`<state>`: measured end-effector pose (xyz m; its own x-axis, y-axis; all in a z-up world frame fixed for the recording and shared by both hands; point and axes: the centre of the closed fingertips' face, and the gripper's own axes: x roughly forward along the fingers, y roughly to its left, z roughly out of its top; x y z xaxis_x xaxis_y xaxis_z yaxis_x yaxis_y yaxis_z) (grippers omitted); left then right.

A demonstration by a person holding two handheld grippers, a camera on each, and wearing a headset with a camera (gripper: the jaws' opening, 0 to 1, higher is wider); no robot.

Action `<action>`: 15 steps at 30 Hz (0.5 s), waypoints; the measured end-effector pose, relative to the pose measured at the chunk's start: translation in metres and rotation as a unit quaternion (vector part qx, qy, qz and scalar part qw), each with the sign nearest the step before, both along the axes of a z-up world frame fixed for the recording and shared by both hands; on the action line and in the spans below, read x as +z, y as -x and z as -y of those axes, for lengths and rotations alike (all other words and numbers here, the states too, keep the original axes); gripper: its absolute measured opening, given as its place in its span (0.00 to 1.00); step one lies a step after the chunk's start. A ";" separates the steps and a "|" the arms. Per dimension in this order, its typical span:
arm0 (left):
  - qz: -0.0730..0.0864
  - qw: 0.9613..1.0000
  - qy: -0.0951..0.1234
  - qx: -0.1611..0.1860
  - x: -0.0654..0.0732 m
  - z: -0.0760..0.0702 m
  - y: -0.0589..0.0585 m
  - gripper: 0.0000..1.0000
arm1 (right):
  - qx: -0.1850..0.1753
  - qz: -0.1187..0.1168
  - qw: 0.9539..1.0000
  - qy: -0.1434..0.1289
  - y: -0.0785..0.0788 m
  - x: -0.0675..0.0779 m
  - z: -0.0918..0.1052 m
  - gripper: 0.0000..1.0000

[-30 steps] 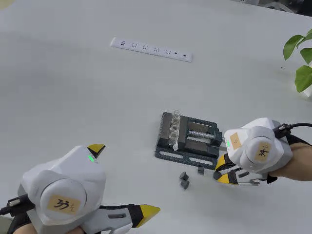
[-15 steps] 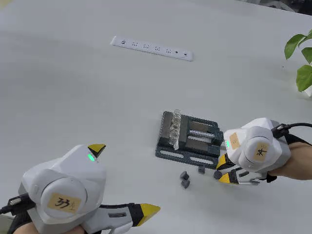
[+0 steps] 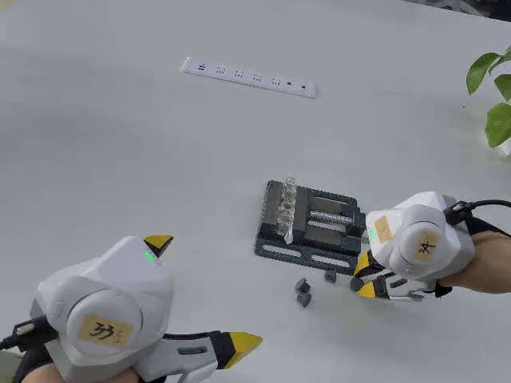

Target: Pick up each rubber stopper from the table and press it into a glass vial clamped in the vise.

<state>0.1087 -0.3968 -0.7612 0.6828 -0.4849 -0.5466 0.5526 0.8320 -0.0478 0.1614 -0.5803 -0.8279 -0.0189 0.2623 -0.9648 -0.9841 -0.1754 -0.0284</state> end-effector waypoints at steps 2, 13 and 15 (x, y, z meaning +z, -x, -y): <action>0.000 1.000 0.000 -0.001 0.000 0.000 0.000 0.97 | -0.005 -0.002 1.000 -0.002 0.001 0.000 -0.001 0.08; -0.002 1.000 0.012 -0.002 0.001 0.002 -0.004 0.97 | -0.031 -0.032 0.999 -0.019 -0.003 0.018 -0.006 0.07; -0.001 1.000 0.010 -0.003 0.001 0.001 -0.006 0.97 | -0.034 -0.036 0.998 -0.024 -0.006 0.026 -0.010 0.07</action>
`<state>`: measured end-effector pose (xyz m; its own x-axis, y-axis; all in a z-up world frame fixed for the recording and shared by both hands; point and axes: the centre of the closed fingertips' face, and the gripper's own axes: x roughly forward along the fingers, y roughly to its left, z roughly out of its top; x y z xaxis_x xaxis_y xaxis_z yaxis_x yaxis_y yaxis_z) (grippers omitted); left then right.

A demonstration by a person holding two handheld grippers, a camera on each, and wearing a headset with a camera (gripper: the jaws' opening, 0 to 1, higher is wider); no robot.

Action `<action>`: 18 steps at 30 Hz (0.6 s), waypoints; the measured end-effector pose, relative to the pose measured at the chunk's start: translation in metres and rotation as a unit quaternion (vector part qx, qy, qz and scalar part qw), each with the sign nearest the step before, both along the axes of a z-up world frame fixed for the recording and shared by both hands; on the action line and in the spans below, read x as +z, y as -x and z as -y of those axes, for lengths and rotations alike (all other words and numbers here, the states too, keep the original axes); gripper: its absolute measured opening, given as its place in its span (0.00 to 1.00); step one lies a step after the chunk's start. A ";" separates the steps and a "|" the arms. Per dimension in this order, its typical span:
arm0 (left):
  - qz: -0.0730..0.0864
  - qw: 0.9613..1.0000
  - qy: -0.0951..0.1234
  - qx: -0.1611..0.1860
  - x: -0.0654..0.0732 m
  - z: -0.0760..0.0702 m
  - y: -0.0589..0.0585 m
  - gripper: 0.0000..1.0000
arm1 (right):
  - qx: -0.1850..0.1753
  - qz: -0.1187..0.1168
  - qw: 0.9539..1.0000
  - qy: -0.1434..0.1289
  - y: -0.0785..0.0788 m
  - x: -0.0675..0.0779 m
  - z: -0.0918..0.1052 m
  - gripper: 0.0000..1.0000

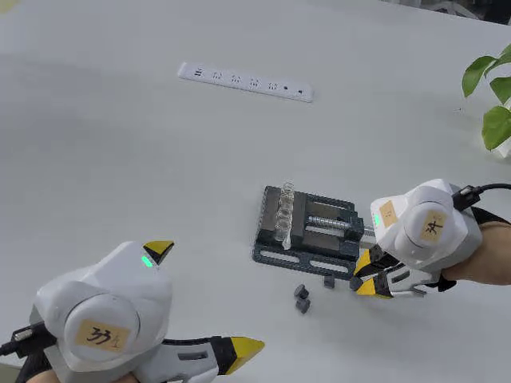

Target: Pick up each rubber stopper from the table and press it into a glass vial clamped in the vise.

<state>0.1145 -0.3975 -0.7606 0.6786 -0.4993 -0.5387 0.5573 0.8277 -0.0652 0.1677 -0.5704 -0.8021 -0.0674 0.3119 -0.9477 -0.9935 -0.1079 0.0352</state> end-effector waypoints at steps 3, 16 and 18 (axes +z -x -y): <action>0.001 1.000 -0.001 -0.001 0.000 -0.001 -0.002 0.97 | 0.000 -0.006 1.000 -0.008 -0.003 0.010 -0.006 0.07; -0.001 1.000 0.000 -0.001 -0.002 0.000 -0.003 0.97 | 0.027 0.011 0.999 -0.020 -0.039 0.052 -0.033 0.07; -0.001 1.000 0.002 0.000 -0.002 0.000 -0.003 0.97 | 0.030 0.013 0.999 -0.020 -0.047 0.055 -0.036 0.07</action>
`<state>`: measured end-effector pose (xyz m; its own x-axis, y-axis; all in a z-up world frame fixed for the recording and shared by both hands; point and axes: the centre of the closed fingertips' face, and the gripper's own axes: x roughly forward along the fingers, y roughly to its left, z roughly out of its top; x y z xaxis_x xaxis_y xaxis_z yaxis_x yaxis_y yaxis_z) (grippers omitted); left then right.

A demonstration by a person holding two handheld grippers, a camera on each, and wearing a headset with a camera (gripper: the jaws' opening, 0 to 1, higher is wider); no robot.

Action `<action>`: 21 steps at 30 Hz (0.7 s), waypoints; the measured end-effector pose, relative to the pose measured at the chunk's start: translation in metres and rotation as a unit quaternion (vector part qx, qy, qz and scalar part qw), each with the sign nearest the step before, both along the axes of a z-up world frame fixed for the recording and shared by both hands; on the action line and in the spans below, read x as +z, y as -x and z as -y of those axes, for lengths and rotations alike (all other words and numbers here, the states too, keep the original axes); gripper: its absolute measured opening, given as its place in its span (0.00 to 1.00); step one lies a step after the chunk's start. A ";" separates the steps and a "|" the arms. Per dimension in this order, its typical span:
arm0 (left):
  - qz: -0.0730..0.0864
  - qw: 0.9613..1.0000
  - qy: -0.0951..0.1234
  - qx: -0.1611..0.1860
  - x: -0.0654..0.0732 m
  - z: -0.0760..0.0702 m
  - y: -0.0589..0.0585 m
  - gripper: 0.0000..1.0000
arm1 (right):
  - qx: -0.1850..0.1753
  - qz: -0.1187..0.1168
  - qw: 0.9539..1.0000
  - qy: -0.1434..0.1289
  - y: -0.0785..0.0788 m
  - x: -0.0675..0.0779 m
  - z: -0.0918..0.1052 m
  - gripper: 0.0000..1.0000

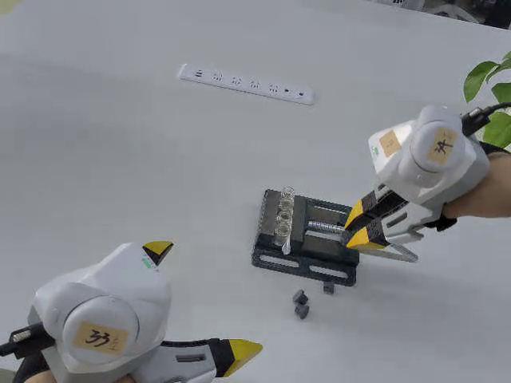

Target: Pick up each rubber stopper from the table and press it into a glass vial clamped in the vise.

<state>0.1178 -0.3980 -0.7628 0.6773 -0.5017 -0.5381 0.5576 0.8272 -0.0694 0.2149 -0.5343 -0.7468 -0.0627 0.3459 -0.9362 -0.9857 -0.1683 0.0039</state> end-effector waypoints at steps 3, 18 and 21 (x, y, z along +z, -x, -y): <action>0.000 1.000 0.000 0.000 -0.001 0.000 -0.001 0.97 | 0.009 0.006 1.000 0.000 -0.009 0.006 -0.006 0.07; -0.001 1.000 0.003 0.002 -0.002 0.002 -0.003 0.97 | 0.042 0.022 0.999 0.008 -0.038 0.025 -0.034 0.07; -0.003 1.000 0.004 0.004 -0.003 0.001 -0.003 0.97 | 0.047 0.024 0.999 0.010 -0.041 0.026 -0.037 0.07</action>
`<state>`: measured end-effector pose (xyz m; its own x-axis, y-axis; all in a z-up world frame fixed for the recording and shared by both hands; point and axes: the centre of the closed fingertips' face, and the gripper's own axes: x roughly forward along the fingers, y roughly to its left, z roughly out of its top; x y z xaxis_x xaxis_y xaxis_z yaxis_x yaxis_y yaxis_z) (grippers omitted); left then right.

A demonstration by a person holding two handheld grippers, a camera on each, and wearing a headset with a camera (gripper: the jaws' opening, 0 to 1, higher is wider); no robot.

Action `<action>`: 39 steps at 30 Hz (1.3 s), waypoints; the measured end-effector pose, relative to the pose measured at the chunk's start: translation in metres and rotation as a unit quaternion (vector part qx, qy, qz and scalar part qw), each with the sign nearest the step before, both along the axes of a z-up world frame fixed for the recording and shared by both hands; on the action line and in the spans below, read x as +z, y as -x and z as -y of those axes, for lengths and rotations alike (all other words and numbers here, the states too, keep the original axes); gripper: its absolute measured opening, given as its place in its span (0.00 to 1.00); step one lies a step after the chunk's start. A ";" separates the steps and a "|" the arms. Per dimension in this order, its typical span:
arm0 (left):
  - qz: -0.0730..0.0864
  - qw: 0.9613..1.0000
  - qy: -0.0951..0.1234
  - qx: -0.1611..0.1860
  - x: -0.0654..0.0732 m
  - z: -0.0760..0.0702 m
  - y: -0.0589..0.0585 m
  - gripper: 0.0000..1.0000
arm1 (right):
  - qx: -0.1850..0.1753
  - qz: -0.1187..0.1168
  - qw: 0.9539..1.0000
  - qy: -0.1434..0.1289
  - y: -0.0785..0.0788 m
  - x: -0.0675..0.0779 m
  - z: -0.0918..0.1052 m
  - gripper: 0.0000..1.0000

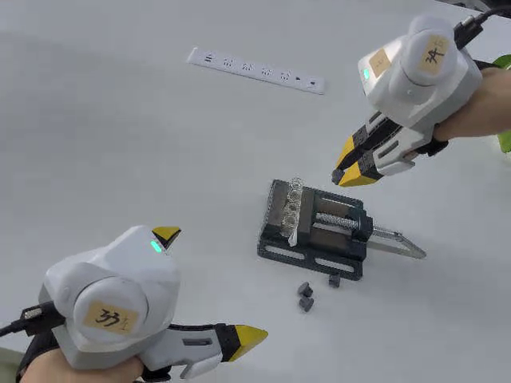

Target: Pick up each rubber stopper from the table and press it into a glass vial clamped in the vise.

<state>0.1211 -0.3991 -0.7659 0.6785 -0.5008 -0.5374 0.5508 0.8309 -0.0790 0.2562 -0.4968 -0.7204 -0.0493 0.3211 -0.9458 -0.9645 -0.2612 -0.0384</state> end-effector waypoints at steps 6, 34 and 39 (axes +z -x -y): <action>-0.002 1.000 0.002 0.001 -0.003 0.000 -0.001 0.97 | 0.005 -0.003 1.000 0.004 -0.009 -0.004 -0.009 0.07; -0.017 1.000 0.007 -0.002 -0.012 0.004 -0.005 0.97 | 0.034 -0.032 0.999 0.010 -0.016 -0.038 -0.036 0.06; -0.020 1.000 0.008 0.000 -0.015 0.002 -0.006 0.97 | 0.037 -0.033 0.999 0.012 -0.018 -0.042 -0.037 0.06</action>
<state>0.1268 -0.4015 -0.7805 0.6569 -0.5091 -0.5561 0.5470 0.8294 -0.1131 0.2738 -0.4598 -0.7629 -0.1347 0.2911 -0.9472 -0.9426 -0.3323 0.0319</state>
